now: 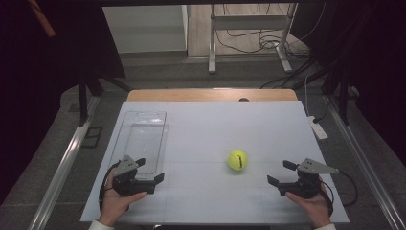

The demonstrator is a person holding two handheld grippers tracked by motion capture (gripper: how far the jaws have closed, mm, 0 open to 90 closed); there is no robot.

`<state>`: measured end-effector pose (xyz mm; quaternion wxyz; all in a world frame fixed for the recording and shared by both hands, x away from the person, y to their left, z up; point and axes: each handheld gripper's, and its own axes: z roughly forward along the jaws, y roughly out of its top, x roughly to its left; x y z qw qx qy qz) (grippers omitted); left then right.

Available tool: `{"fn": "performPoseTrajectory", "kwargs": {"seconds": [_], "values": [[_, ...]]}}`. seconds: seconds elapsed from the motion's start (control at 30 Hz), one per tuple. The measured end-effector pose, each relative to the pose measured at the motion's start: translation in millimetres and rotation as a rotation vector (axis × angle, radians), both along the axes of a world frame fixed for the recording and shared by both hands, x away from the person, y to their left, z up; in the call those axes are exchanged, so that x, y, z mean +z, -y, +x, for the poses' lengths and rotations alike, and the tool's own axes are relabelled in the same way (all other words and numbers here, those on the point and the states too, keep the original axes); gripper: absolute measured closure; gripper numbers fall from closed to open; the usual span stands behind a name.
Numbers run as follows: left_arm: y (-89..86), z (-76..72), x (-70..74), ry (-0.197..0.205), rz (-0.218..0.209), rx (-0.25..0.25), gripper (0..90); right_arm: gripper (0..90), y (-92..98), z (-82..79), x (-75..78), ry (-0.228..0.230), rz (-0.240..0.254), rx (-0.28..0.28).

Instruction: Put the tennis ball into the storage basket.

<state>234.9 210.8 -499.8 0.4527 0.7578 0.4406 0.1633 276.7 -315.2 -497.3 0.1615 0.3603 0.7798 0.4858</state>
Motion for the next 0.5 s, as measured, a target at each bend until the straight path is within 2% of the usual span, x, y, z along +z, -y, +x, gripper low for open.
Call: {"fn": "performPoseTrajectory", "kwargs": {"seconds": [0.37,0.5], "values": [[-2.6,-1.1,1.9,0.021,0.001,0.002,6.6,9.9,-1.7,-1.6,-2.0,-0.011,-0.01,-0.008],[-0.9,-0.5,2.1,0.017,0.0,-0.003,6.5,10.0,-3.1,-4.0,-1.2,-0.007,-0.007,-0.005]]}}
